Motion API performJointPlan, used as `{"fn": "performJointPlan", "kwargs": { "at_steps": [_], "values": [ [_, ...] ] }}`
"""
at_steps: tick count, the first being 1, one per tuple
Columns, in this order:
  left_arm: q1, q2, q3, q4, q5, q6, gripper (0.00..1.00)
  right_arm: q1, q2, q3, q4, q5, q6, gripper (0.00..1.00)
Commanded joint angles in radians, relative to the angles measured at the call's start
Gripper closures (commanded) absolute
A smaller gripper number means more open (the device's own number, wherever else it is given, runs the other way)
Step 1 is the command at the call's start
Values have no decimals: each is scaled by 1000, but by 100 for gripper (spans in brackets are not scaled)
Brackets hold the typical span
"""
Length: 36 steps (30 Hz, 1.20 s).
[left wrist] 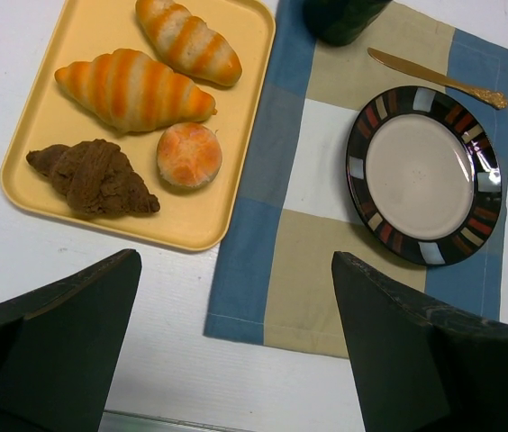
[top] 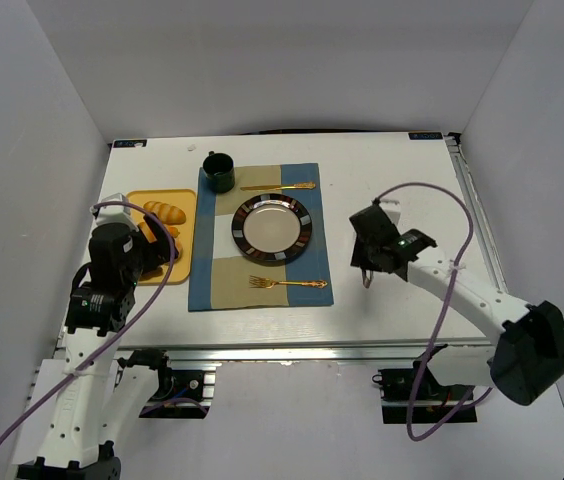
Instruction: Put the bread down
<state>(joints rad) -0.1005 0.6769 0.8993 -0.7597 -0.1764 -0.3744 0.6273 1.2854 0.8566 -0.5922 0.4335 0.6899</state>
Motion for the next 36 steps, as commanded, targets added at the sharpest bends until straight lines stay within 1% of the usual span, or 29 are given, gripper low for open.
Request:
{"fn": "performJointPlan", "kwargs": {
  "at_steps": [1,3,4,5,6,7,8,9,10,11,12,13,14,15,16,17,20,24,28,31,34,36],
  "values": [
    [-4,9,59,-3,-15,2,2,35,-54,186,-84,1,-130,54],
    [-4,12,73,0,-26,-3,2,67,-32,255,-103,-32,-170,54],
    [-4,16,88,-1,-28,-4,2,107,-17,325,-113,-42,-203,54],
    [-4,16,98,-3,-44,-9,2,129,20,361,-112,-73,-223,54],
    [-4,15,107,-7,-55,-14,2,179,41,396,-110,-81,-240,54],
    [-4,12,127,-10,-72,-18,2,205,72,476,-110,-88,-274,54],
    [-4,7,139,-12,-92,-30,2,238,134,516,-104,-94,-298,55],
    [-4,-8,150,-15,-142,-40,2,299,173,560,-104,-93,-317,55],
    [-4,-19,170,-15,-167,-47,2,327,216,609,-104,-93,-357,56],
    [-4,-28,177,-13,-188,-60,2,353,304,709,-109,-98,-369,56],
    [-4,-39,188,-13,-237,-63,2,398,346,760,-110,-102,-378,56],
    [-4,-48,217,-23,-262,-73,2,423,389,807,-104,-99,-389,57],
    [-4,-53,233,-42,-287,-80,2,443,470,897,-91,-104,-409,57],
    [-4,-56,246,-50,-334,-86,2,474,506,939,-83,-108,-418,57],
    [-4,-59,260,-56,-345,-89,2,486,578,978,-72,-114,-424,57],
    [-4,-57,292,-72,-357,-89,2,494,613,1049,-63,-143,-441,58],
    [-5,-43,354,-107,-390,-90,2,517,741,1169,-38,-191,-467,58],
    [-13,-46,368,-107,-388,-89,2,526,837,1229,37,-254,-490,58],
    [-18,-46,351,-109,-379,-86,2,528,913,1285,63,-312,-486,56],
    [-21,-50,336,-99,-373,-84,2,529,933,1285,89,-331,-483,55],
    [-24,-53,329,-98,-371,-80,2,529,953,1294,92,-340,-483,50],
    [-28,-54,326,-99,-374,-77,2,529,959,1296,92,-343,-484,50]
  ]
}}
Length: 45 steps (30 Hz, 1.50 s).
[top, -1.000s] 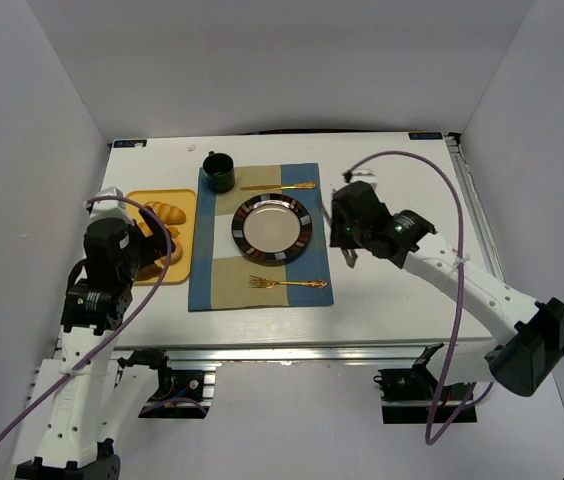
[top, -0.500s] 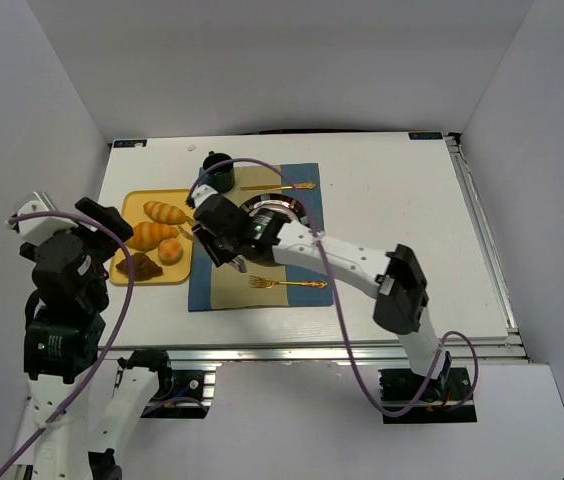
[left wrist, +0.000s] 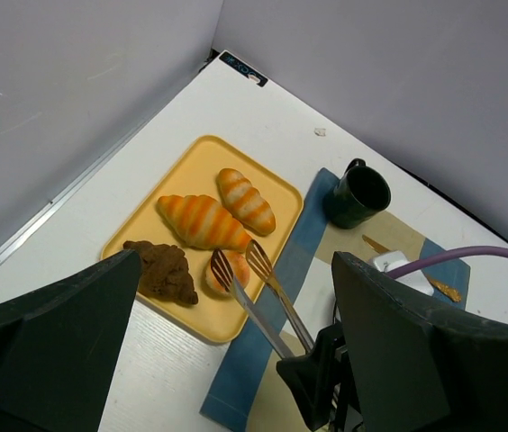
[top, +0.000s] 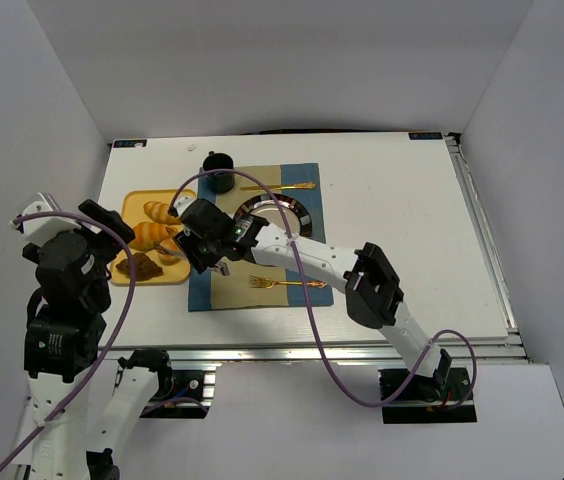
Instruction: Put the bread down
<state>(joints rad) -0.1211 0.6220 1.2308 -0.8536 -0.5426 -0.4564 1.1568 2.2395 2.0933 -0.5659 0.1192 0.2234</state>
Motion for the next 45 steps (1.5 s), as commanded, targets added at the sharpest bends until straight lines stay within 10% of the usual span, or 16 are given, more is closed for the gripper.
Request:
{"fn": "performJointPlan", "kwargs": {
  "at_steps": [1,29,33,45],
  "values": [
    [-9,-1,-7,-5,-8,8,2,0,11,59,67,-30,-18,49],
    [-25,-1,-25,7,-7,27,2,0,69,-13,51,43,-22,38],
    [-25,-1,-25,7,-5,27,2,0,40,-35,57,53,-1,65],
    [-25,2,-33,22,12,24,2,-68,-360,-328,158,134,54,66]
  ]
}}
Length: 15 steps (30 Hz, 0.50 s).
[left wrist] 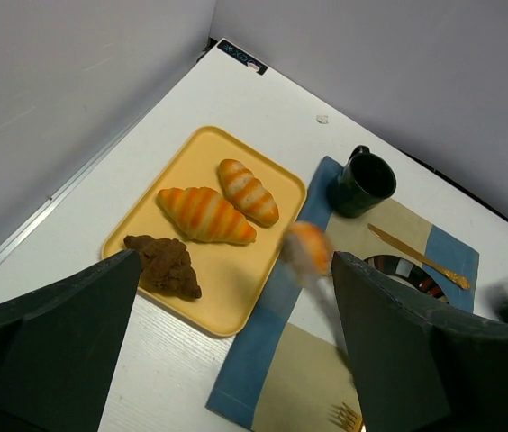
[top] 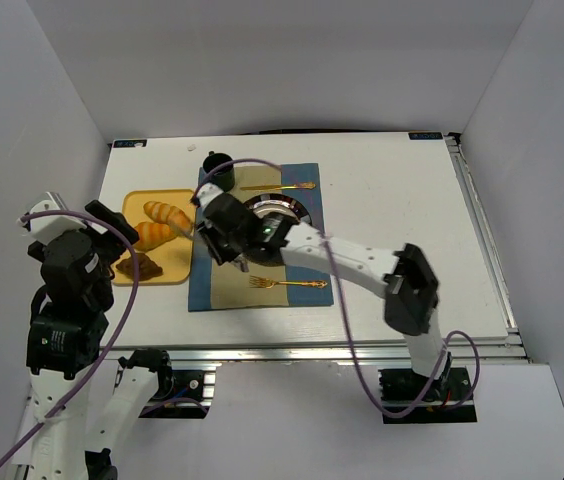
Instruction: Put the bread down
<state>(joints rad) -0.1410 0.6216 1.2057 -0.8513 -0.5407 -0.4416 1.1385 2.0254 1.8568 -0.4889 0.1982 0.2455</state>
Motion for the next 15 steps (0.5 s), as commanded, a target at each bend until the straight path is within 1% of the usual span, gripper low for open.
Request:
{"fn": "performJointPlan", "kwargs": {
  "at_steps": [1,2,3,7,10,15],
  "values": [
    [-5,3,-11,21,16,7,2,-90,-171,-140,102,56,35,66],
    [-5,3,-12,23,18,6,2,-112,-218,-184,111,53,41,65],
    [-5,1,-20,26,22,4,2,-158,-241,-274,122,50,46,65],
    [-5,0,-34,31,31,3,2,-259,-324,-453,170,24,52,65],
    [-5,1,-43,35,35,4,2,-312,-346,-522,193,-3,52,65],
    [-5,1,-51,37,36,3,2,-341,-314,-542,181,-14,60,63]
  ]
}}
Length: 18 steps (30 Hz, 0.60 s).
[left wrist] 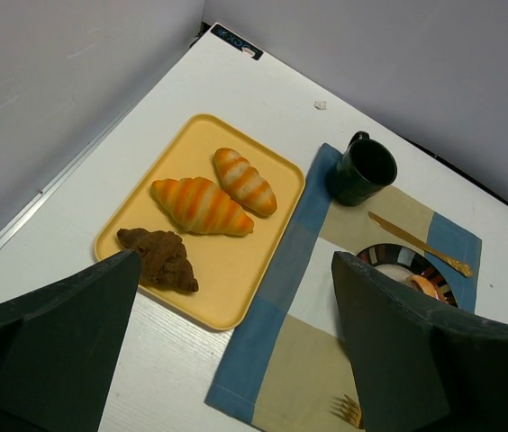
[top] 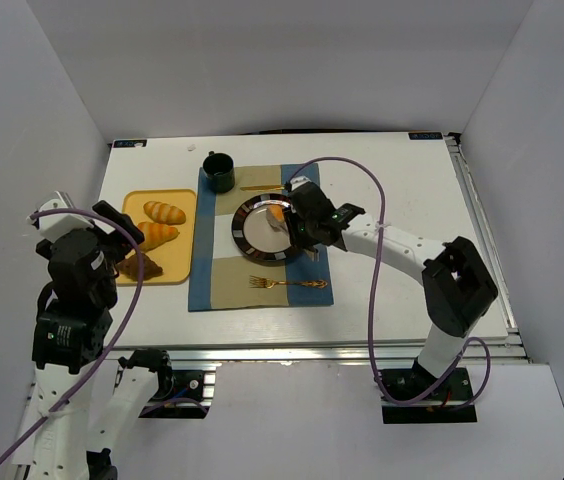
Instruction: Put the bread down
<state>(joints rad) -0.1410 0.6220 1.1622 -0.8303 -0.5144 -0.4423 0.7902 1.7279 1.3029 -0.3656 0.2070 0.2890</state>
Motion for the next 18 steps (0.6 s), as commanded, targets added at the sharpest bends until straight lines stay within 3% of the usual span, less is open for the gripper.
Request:
{"fn": "performJointPlan", "kwargs": {
  "at_steps": [1,10,18],
  "values": [
    [-5,1,-7,16,11,2,2,7,-7,10,56,-23,19,61],
    [-5,-4,-15,10,14,5,2,7,-51,-39,68,-24,52,45],
    [-5,-8,-7,8,20,4,2,7,-93,-24,40,-8,55,43]
  ]
}}
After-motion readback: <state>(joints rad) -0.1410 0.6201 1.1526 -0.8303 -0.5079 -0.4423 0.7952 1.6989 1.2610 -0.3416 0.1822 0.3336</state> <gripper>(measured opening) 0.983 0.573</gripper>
